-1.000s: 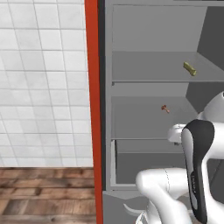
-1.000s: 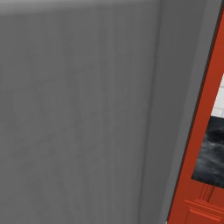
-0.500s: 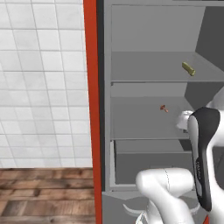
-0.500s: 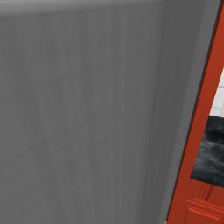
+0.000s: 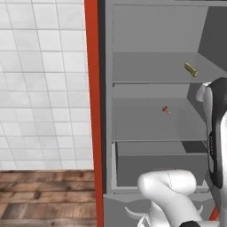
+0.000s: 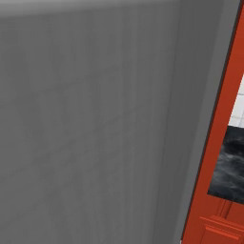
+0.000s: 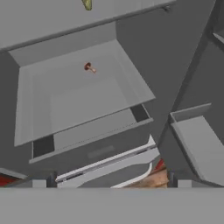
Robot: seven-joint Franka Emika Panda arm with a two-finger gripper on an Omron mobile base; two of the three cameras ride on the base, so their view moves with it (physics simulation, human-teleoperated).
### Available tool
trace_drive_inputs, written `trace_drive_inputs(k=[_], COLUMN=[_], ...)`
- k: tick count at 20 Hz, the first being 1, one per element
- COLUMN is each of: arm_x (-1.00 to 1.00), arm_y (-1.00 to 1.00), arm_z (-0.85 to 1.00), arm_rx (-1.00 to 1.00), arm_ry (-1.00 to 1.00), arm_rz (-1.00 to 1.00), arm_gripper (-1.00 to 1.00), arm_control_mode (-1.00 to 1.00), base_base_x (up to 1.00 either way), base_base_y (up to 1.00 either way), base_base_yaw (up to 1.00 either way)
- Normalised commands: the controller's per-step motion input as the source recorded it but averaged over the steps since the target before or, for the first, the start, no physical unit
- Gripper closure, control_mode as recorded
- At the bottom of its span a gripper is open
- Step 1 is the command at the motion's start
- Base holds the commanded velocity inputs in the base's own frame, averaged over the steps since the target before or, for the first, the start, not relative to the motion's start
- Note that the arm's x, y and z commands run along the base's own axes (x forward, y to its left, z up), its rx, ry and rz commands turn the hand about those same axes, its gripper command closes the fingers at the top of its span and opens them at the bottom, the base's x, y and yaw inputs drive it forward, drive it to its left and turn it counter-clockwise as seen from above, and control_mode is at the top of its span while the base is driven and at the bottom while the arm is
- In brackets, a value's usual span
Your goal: Pick the egg and butter from the fridge and place them by the bowl for mixing.
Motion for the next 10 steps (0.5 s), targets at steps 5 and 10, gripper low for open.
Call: trace_drive_inputs(k=[5,10], arm_x=[0.00,0.13], arm_y=[-0.21,-0.28], arm_z=[0.47,0.11], arm_rx=[-0.21,-0.10], arm_ry=[-0.23,-0.10], arm_rz=[0.03,0.11], arm_gripper=[-1.00,-1.00], arm_control_mode=[-1.00,-1.00], base_base_x=[0.00,0.00], base_base_y=[0.00,0.00], base_base_yaw=[0.00,0.00])
